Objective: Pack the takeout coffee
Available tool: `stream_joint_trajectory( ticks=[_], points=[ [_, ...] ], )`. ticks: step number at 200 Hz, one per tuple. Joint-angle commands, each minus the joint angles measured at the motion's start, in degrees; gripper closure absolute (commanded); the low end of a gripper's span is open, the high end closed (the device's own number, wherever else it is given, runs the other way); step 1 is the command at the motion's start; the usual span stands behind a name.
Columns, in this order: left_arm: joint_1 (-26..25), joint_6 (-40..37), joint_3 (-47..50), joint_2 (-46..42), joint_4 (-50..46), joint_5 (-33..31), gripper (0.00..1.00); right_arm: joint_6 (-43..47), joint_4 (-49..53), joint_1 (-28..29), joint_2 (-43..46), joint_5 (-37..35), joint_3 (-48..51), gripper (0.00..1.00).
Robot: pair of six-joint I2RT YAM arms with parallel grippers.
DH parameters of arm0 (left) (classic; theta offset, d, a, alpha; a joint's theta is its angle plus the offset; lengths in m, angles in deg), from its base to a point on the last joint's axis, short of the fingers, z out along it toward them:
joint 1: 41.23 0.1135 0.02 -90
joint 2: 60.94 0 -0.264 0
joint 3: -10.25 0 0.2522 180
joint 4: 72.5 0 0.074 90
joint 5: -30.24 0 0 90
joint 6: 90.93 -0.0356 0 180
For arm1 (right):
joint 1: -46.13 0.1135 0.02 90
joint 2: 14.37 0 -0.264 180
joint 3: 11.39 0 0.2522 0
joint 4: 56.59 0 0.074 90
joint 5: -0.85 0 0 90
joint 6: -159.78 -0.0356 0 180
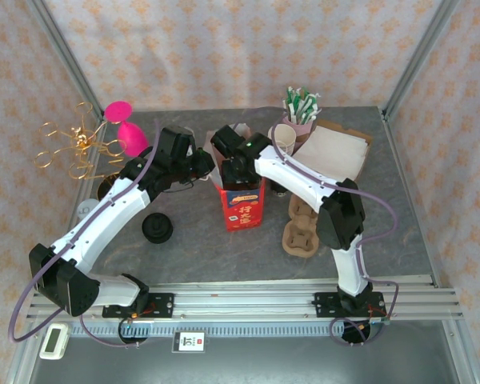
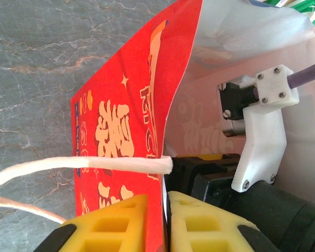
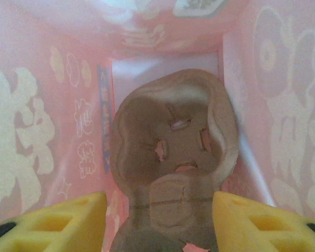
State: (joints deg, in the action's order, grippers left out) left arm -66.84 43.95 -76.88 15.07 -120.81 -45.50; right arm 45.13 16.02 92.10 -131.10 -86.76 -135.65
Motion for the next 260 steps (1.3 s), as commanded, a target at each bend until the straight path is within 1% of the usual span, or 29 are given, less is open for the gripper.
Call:
stream_joint_trajectory(
  ticks=[1, 17, 54, 100, 142, 170, 193, 214, 238, 260],
  points=[
    [0.0, -0.9, -2.1, 0.6, -1.0, -0.8, 0.83, -0.6, 2.2, 0.8, -1.0, -0.4, -0.3, 0.47],
    [0.0, -0.9, -2.1, 0.5, -0.6, -0.5, 0.83, -0.7, 0.7, 0.8, -1.0, -0.3, 1.4, 0.51],
    [0.0, -1.0, -2.4, 0.7, -0.3, 0.0, 0.84, -0.5, -3.0, 1.0, -1.7, -0.7, 3.5, 0.56],
    [0.0, -0.9, -2.1, 0.2, 0.0, 0.4, 0.84, 0.4, -9.6, 0.9, -2.4, -4.3, 5.6, 0.57],
    [0.0, -0.9, -1.8, 0.2, -0.3, 0.6, 0.83, 1.4, -13.6, 0.7, -3.4, -6.5, 5.6, 0.58],
    [0.0, -1.2, -1.9, 0.2, -0.7, -0.1, 0.82, 2.0, -14.2, 0.7, -2.7, -6.5, 4.6, 0.57],
    [0.0, -1.5, -2.1, 0.4, -1.3, -0.7, 0.81, 2.5, -13.1, 0.7, -1.9, -6.1, 5.1, 0.53],
    [0.0, -1.6, -2.1, 0.4, -1.1, -1.0, 0.75, 2.6, -13.0, 0.7, -0.5, -5.4, 6.7, 0.51],
    [0.0, -1.6, -2.6, 0.7, -1.2, -0.4, 0.74, 2.1, -11.9, 0.9, 0.7, -4.6, 6.3, 0.46],
    [-0.1, -1.7, -2.8, 0.5, -1.6, -0.7, 0.73, 1.8, -10.0, 0.9, 0.7, -4.4, 6.0, 0.45]
  ],
)
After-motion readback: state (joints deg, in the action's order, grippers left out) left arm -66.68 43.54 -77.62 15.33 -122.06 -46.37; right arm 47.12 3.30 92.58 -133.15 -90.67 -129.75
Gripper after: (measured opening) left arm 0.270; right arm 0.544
